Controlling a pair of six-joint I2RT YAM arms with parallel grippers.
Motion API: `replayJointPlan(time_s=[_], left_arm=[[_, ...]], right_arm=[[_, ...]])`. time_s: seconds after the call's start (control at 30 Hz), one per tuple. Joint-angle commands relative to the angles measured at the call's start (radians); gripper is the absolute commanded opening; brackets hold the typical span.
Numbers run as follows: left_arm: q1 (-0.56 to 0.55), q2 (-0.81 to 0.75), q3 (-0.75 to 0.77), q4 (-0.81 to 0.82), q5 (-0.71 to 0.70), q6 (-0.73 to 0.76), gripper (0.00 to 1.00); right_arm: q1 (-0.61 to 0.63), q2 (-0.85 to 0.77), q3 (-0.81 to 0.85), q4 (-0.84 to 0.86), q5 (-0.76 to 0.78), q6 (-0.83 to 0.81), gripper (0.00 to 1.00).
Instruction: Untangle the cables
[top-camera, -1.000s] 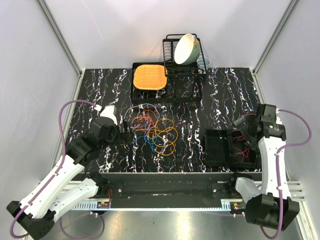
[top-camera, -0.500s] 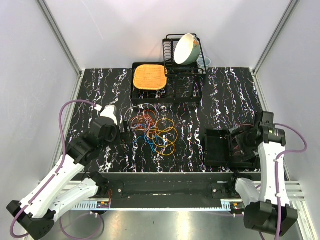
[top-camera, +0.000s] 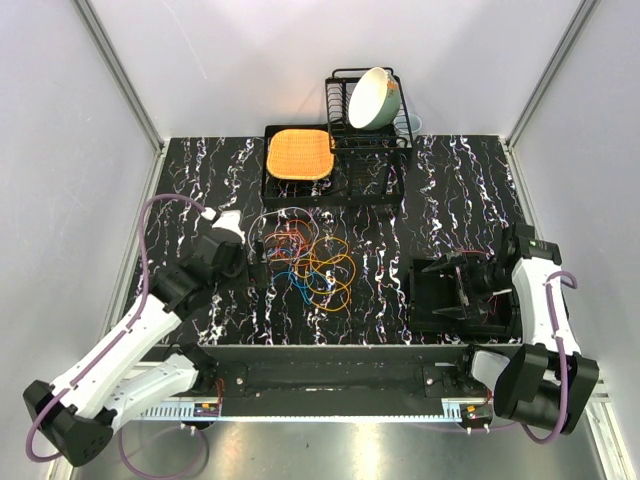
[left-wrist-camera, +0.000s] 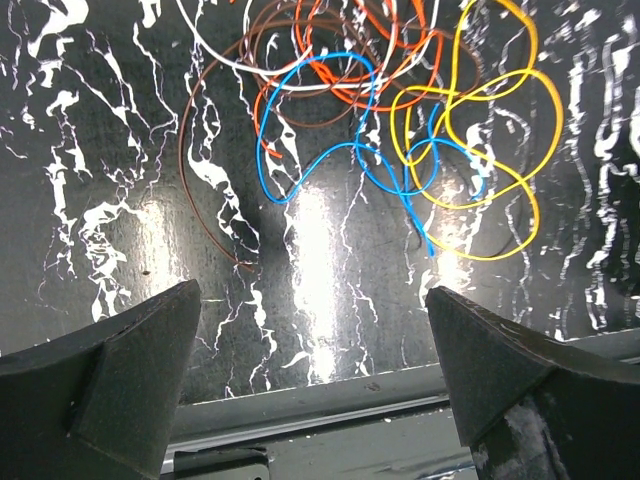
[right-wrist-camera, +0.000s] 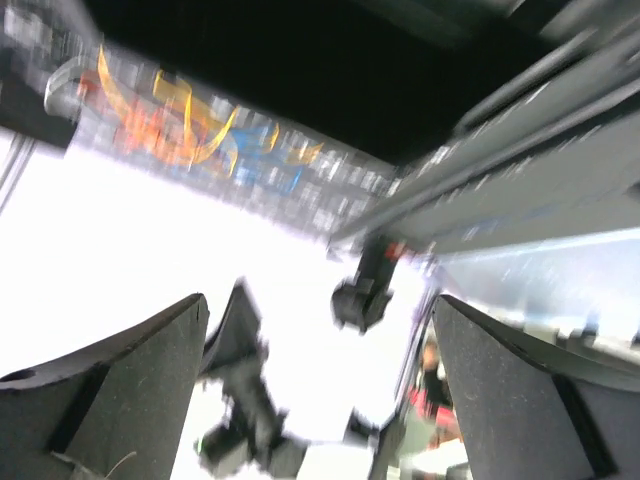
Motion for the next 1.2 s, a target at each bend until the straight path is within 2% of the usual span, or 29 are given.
replayJointPlan(time_s=[0.0, 0.1, 0.23, 0.33, 0.4, 0.5, 0.6, 0.7, 0.77, 0.83, 0.87, 0.93, 0.97, 1.03, 1.13, 1.17], left_arm=[[-0.003, 0.064, 0.025, 0.037, 0.008, 0.020, 0.99], [-0.003, 0.115, 0.059, 0.053, 0.027, 0.011, 0.99], [-0.002, 0.179, 0.118, 0.112, 0.126, -0.007, 0.99], [-0.002, 0.231, 0.160, 0.140, 0.174, -0.001, 0.99], [-0.002, 0.270, 0.186, 0.140, 0.186, 0.019, 0.99], [-0.003, 0.308, 0.221, 0.128, 0.200, 0.037, 0.98], [-0.003, 0.349, 0.269, 0.151, 0.253, 0.037, 0.98], [-0.003, 0.380, 0.293, 0.258, 0.335, 0.031, 0.96], [-0.002, 0.382, 0.277, 0.363, 0.395, 0.011, 0.96], [-0.002, 0.385, 0.214, 0.615, 0.516, -0.029, 0.96], [-0.005, 0.401, 0.197, 0.796, 0.592, -0.074, 0.96], [-0.008, 0.464, 0.177, 0.977, 0.664, -0.111, 0.96], [-0.010, 0.490, 0.181, 1.120, 0.718, -0.151, 0.96], [-0.008, 0.582, 0.220, 1.244, 0.760, -0.199, 0.96], [-0.010, 0.738, 0.324, 1.478, 0.867, -0.357, 0.93], [-0.010, 0.779, 0.364, 1.693, 0.930, -0.475, 0.91]], right_arm=[[-0.004, -0.031, 0.041, -0.066, -0.310, -0.021, 0.99], [-0.004, -0.072, 0.190, -0.021, -0.390, 0.027, 1.00], [0.038, 0.012, 0.532, -0.120, -0.395, -0.174, 1.00], [0.046, 0.012, 0.631, -0.140, -0.403, -0.220, 1.00], [0.055, -0.032, 0.623, -0.065, -0.474, -0.201, 1.00], [0.056, -0.114, 0.517, 0.148, -0.625, -0.031, 0.98], [0.056, -0.163, 0.520, 0.194, -0.563, 0.010, 0.98], [0.056, -0.210, 0.407, 0.268, -0.555, 0.077, 0.98], [0.056, -0.237, 0.379, 0.287, -0.544, 0.093, 0.98], [0.056, -0.246, 0.374, 0.296, -0.538, 0.082, 0.98], [0.056, -0.250, 0.377, 0.296, -0.532, 0.077, 0.98], [0.058, -0.252, 0.386, 0.293, -0.536, 0.071, 0.98], [0.058, -0.252, 0.386, 0.293, -0.541, 0.073, 0.98], [0.069, -0.252, 0.388, 0.294, -0.550, 0.076, 0.98], [0.087, -0.255, 0.385, 0.296, -0.556, 0.077, 0.98], [0.093, -0.255, 0.385, 0.297, -0.559, 0.077, 0.98]])
